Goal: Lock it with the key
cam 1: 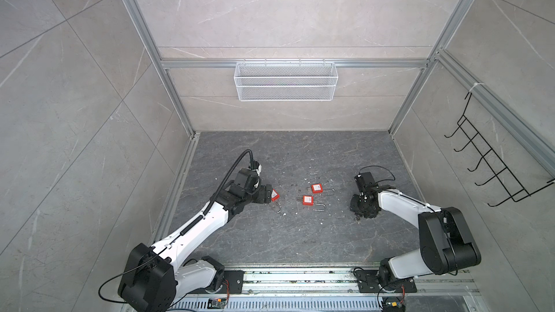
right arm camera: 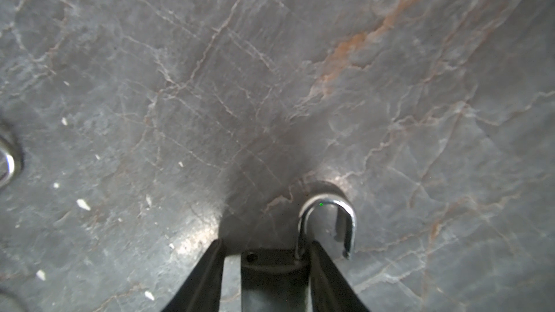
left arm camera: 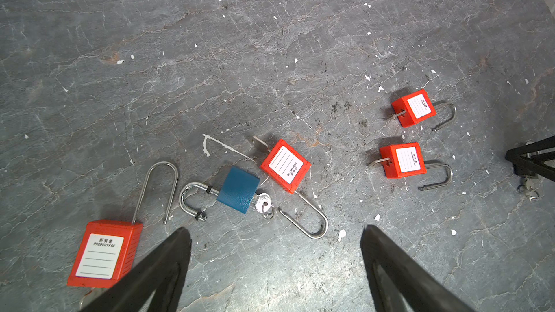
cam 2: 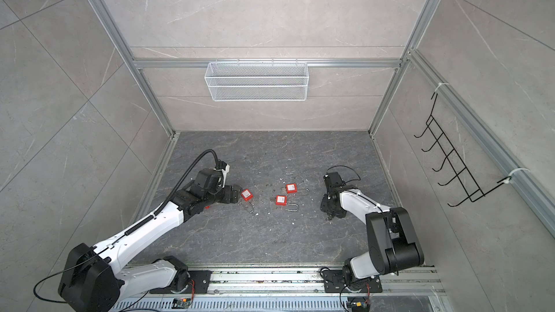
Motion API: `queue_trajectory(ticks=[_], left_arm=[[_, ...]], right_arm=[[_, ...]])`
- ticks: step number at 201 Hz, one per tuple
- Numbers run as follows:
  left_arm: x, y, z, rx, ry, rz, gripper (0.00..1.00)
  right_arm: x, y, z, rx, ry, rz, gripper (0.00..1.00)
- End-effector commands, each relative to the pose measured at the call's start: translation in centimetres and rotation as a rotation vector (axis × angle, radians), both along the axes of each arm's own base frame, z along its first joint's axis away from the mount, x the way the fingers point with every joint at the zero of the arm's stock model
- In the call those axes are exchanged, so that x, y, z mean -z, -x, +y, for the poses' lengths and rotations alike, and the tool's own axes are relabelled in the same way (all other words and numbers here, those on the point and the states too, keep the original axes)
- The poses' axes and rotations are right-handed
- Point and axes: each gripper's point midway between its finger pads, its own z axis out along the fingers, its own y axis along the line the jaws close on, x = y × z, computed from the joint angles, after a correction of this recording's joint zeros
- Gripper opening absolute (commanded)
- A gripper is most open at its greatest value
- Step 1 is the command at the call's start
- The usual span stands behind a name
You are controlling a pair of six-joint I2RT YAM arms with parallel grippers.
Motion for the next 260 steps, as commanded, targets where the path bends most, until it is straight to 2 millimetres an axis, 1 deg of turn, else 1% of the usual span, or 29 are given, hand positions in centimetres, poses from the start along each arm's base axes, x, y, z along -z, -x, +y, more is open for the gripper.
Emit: queue_trajectory(ticks=[1,21,47,68,77,124,134,153,167,182,199,220,243,260], left_arm=[[-0.9,-0.4,0.1,-0.008,-0.008,-0.023,0.91],[-0.9,-0.4,0.1,-0.008,-0.007,-0.023,0.91],[-0.9,-0.3,0.0,-0.008,-0.005,-0.022,0.91],[-0.8,-0.3,0.1,-0.010,-0.005,-0.022,0.91],[-0.8,-0.3,0.1,-0.010,-0.006,-0.022,0.91],[-0.8,-0.3,0.2,-0.010,-0.007,-0.023,0.91],[-0.8,-0.3,0.2,-0.011,-0.007,-0.024,0.91],[-0.8,-0.3,0.1,-0.010,-0.005,-0.023,0.91],[-0.8,-0.3,0.1,-0.009,-0.004,-0.022,0.91],[-0.7,-0.3,0.1,-0.007,-0.005,-0.020,0.91],[-0.6,-0.3,0.0,-0.005,-0.005,-0.018,0.91],[-0.6,-0.2,0.1,-0.005,-0.006,-0.020,0.91],[-0.6,-0.1,0.3,-0.003,-0.015,-0.024,0.91],[-0.7,-0.1,0.3,0.000,-0.018,-0.028,0.91]], right_arm=[[2.0,3.8,0.3,-0.007,-0.014,0.157,0.46],[2.0,4.0,0.4,-0.007,-0.016,0.159,0.46],[2.0,3.9,0.7,-0.020,-0.015,0.155,0.42],[1.8,3.7,1.0,-0.046,-0.004,0.144,0.41],[1.7,3.7,1.3,-0.062,-0.003,0.140,0.40],[1.3,3.3,2.9,-0.137,0.021,0.127,0.39],[1.2,3.2,3.2,-0.155,0.024,0.124,0.37],[1.0,3.1,3.7,-0.181,0.036,0.127,0.37],[0.8,3.0,4.4,-0.214,0.036,0.119,0.37],[0.7,3.0,5.6,-0.263,0.032,0.121,0.38],[0.7,3.3,6.3,-0.300,0.057,0.135,0.38],[1.2,3.7,6.6,-0.301,0.067,0.155,0.42],[1.5,4.4,6.4,-0.282,0.078,0.174,0.55],[1.7,5.0,6.3,-0.281,0.079,0.180,0.56]])
